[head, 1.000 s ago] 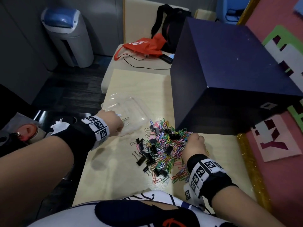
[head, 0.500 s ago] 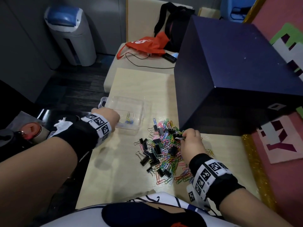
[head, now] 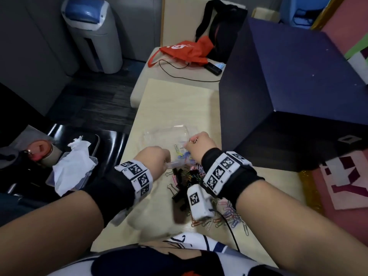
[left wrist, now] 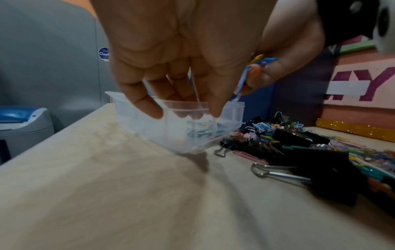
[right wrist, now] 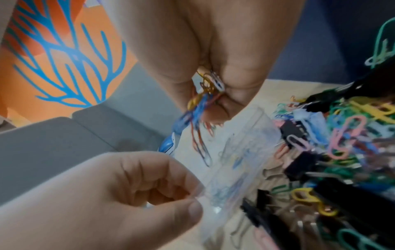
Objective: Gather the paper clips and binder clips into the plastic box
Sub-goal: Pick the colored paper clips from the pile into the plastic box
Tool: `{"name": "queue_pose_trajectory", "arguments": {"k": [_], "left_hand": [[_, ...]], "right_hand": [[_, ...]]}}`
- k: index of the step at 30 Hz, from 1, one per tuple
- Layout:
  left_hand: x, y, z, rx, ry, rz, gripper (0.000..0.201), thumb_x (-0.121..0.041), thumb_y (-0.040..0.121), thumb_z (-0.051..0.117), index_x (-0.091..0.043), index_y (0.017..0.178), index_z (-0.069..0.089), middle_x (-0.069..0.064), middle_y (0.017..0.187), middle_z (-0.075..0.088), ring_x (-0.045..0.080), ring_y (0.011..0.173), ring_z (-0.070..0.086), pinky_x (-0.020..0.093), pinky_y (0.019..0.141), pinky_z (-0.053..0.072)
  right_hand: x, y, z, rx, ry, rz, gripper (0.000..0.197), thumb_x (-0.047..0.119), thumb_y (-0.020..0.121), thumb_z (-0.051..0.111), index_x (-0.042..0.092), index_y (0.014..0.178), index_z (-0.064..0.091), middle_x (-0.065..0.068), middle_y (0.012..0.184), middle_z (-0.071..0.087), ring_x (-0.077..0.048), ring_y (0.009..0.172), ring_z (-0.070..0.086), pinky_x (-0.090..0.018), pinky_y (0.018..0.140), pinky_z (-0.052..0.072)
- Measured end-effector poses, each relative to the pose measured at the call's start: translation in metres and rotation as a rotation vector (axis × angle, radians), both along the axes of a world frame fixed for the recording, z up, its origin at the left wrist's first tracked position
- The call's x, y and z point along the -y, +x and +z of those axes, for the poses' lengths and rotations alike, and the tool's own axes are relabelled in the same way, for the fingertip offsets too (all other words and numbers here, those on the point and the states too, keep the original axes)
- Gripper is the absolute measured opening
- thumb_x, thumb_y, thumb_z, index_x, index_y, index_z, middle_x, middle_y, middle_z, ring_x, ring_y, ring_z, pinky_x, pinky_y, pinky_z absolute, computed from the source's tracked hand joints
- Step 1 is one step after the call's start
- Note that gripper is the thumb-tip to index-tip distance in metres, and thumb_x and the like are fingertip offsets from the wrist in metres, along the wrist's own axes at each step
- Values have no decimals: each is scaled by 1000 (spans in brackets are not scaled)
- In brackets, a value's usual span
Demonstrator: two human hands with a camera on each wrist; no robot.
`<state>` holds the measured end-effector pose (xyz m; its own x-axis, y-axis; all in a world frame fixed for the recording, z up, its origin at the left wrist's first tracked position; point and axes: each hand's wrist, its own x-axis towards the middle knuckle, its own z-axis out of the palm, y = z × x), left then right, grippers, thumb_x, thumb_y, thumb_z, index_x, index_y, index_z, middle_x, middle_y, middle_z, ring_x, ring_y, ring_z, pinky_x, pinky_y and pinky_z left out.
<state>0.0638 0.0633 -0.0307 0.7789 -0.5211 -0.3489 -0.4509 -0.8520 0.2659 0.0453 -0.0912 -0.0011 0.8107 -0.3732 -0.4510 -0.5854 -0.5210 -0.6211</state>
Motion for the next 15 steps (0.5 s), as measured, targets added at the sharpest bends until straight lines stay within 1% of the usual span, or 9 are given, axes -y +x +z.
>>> {"name": "queue_pose_trajectory", "arguments": {"k": [2,4,5,7,9,11,13,14,15], "left_hand": [[-4,1,0,13,-13,13,17,-26,90,57,-20,104,64,2,106,63,22,99,59,31,84,46],[-8,3,0,9,-9,25,15,-27,89,57,-21,100,65,1,105,65,21,98,60,31,84,47],[-10,3,-1,5,-5,29,14,-27,89,57,-22,99,65,1,104,65,21,98,60,30,84,48],[-12,4,0,6,1,30,14,-27,88,57,-23,98,66,0,104,66,21,98,60,30,83,48],[-12,5,0,6,1,31,15,-26,88,56,-23,99,66,0,104,66,21,99,60,29,83,48],[-12,5,2,7,10,26,15,-25,88,55,-23,99,66,0,104,66,21,99,60,29,82,48],[-11,4,5,8,24,18,15,-24,88,54,-24,97,65,-1,103,66,21,97,60,30,80,48],[-10,3,6,7,31,21,14,-25,87,53,-24,97,64,-1,103,65,21,96,60,31,80,48],[-8,2,8,17,40,27,15,-26,87,52,-26,98,63,-2,104,64,21,97,59,32,81,47]], "right_hand": [[-4,7,2,-42,80,4,45,36,88,63,9,121,50,-5,113,58,-28,105,61,-34,91,50],[-7,11,1,-71,155,-14,60,37,90,59,5,136,41,-12,127,53,-30,115,56,-40,99,47],[-7,12,2,-75,209,-35,61,34,91,58,3,139,38,-15,130,52,-31,116,55,-43,100,47],[-5,12,4,-69,360,-112,54,26,94,55,2,139,37,-18,126,51,-30,110,57,-46,99,48],[0,10,5,-34,422,-153,51,24,94,53,8,140,38,-14,128,51,-26,107,57,-44,100,48],[9,5,5,11,328,-112,50,25,92,53,10,139,42,-14,130,53,-27,111,59,-41,101,47],[20,-6,0,14,237,-58,42,19,91,51,8,131,50,-17,125,58,-29,111,61,-41,100,48],[26,-14,-3,-1,183,-21,33,16,90,50,9,121,57,-17,121,61,-29,110,61,-41,99,48],[32,-23,-4,-24,123,22,20,15,90,50,14,105,63,-17,115,63,-29,108,62,-41,97,50]]}}
